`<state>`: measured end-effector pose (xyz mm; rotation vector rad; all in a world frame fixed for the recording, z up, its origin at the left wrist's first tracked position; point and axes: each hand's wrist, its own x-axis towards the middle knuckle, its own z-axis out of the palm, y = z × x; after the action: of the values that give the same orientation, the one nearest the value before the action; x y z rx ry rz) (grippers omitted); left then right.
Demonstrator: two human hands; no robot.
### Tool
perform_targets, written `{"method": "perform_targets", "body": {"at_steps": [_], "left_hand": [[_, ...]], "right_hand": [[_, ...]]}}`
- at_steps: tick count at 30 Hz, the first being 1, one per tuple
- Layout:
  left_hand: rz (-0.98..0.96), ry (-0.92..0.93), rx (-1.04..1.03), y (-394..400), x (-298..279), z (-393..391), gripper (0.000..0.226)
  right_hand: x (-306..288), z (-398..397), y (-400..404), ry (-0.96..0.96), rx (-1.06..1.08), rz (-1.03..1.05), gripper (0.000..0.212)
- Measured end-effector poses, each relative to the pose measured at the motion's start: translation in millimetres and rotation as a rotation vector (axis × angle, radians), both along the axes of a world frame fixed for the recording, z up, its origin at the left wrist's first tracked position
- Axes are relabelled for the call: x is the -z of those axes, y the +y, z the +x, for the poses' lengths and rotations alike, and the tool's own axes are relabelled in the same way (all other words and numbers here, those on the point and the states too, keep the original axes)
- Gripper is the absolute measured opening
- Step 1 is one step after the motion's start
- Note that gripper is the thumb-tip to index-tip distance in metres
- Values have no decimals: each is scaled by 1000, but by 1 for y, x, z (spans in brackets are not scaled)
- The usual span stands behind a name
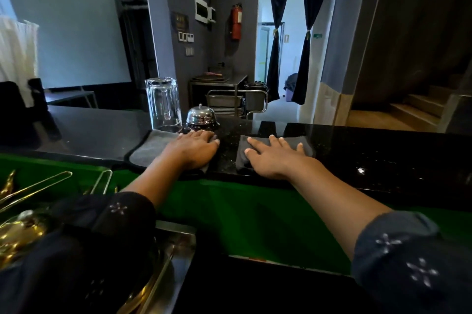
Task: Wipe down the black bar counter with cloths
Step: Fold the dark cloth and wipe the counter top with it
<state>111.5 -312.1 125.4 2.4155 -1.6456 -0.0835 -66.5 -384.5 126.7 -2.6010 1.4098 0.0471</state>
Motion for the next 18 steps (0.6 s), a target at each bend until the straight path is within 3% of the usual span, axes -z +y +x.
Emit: {"method": "perform_targets", "body": {"at_steps": [8, 14, 18], "left_hand": [[-23, -15, 11, -6, 9, 12, 54], [-57, -6, 16, -6, 11, 10, 53], [-67, 7, -3, -9, 10, 14, 54]], "right_hand": [[-5, 87, -60, 9, 21, -11, 59], [-4, 90, -125, 38, 108, -34, 60], [-5, 88, -111, 26, 110, -37, 59]]}}
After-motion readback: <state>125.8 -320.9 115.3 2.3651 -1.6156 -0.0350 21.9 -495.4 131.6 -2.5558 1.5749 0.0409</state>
